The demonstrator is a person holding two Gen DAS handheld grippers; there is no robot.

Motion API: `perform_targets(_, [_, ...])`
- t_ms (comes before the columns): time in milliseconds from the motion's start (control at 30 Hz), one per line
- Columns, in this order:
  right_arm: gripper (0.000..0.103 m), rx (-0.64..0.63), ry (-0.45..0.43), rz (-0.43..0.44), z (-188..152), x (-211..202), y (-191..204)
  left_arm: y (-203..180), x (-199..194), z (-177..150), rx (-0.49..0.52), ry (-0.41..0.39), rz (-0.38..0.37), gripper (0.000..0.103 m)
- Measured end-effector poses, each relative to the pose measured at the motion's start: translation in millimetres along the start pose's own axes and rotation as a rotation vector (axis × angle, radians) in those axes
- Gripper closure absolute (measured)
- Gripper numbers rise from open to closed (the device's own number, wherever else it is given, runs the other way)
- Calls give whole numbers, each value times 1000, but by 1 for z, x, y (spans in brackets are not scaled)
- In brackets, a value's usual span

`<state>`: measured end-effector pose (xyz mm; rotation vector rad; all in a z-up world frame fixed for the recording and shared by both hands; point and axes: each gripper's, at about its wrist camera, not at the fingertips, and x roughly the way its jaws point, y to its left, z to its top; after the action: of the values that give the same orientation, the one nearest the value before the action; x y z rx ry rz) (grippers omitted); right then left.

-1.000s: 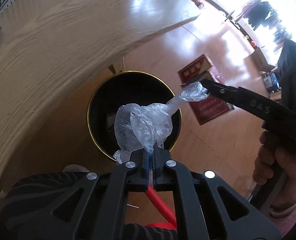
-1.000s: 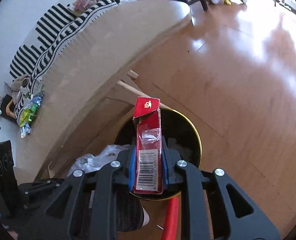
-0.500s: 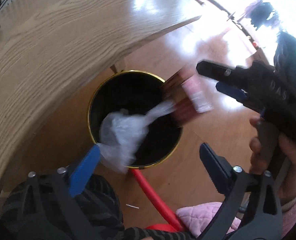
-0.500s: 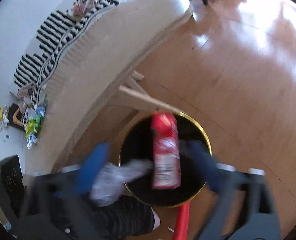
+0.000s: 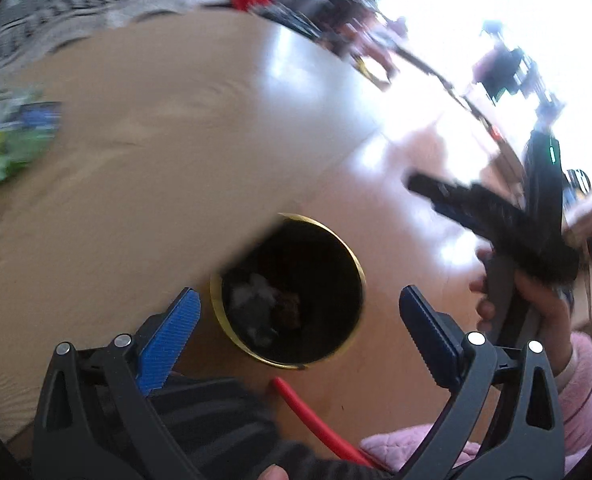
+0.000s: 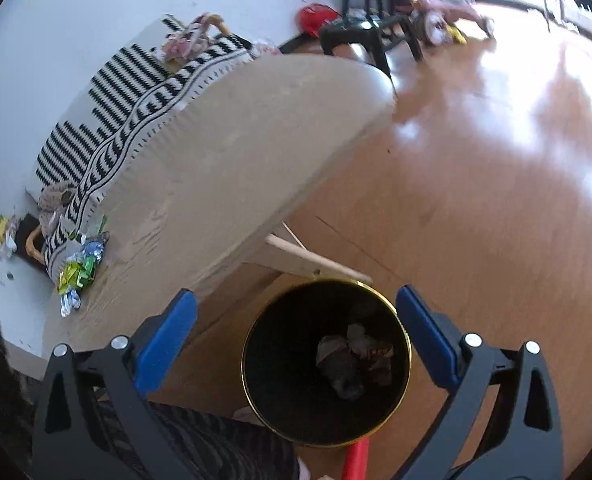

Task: Collect trash
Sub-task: 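Grasp the red ribbon with the left tool while the right tool reaches the wrappers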

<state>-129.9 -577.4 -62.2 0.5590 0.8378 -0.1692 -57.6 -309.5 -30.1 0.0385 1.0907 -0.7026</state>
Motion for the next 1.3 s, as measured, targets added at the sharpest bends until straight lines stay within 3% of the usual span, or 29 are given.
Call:
perform_targets(167, [7,-133,-36,20,7,3,44,92,-59,-9,-242,-147,175,6])
perform_targets(267, [7,-219,-23,52,8,14,83,143,-86,-19,-380,-191,252,6])
perform_targets(367, [7,-263,-3,99,10,29,119,181,-102,-30,-452,-211,311,6])
perform_targets(600, [7,-337,33,166,20,68,204,249,-132,-21,-482,-221,416,6])
perform_targets(833, [7,-360,110,229,24,120,271,356,-140,7,-541,-181,535,6])
perform_targets(1033, [7,-388,184,241,24,168,310,407,-125,36,-563,-141,545,6])
perform_targets(1167, [7,-367,219,249,31,189,319,432,-104,57,-559,-129,531,6])
perform_targets(1300, [7,-345,266,260,32,206,326,448,-86,75,-545,-118,566,6])
